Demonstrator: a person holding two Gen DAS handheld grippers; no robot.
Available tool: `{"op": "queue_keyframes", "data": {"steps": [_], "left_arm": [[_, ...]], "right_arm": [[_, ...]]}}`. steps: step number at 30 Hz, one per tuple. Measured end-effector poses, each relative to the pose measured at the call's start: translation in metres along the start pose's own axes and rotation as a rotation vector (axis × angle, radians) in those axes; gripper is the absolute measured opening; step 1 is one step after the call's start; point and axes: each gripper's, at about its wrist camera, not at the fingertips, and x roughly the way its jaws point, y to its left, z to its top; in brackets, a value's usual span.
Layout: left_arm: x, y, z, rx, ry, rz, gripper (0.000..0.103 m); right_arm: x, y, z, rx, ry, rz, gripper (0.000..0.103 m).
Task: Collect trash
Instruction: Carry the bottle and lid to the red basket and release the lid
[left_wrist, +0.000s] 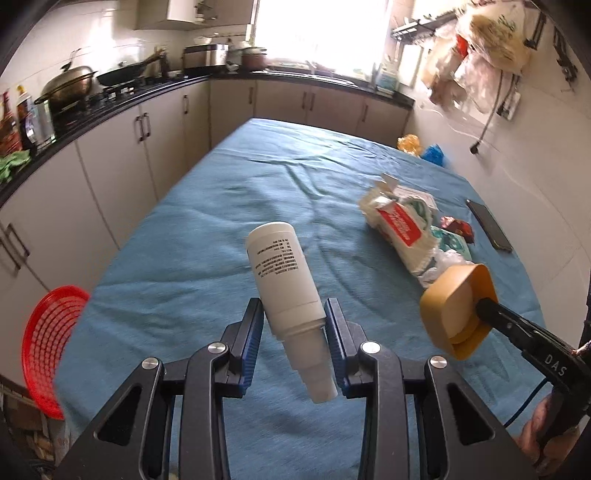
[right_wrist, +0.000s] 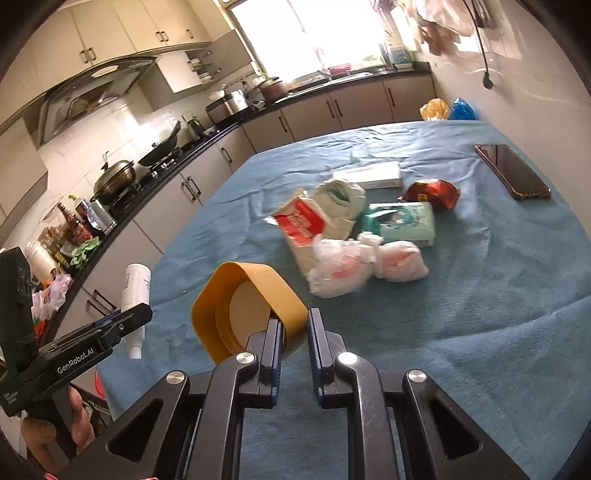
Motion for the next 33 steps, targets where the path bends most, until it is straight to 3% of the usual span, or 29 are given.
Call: {"op": "queue_keyframes", "data": {"steps": [19, 33], "left_arm": [[-0.049, 0.126, -0.031, -0.204, -0.062, 0.186, 0.033], [-0.058, 0.237, -0.056, -0.396, -0.063, 0.272, 0.033]], "right_arm": [[0.023, 0.086, -0.008, -0.125, 0.052, 0.116, 0.014], [0.082, 0.203, -0.016, -0.284, 0.147, 0.219, 0.014]]}}
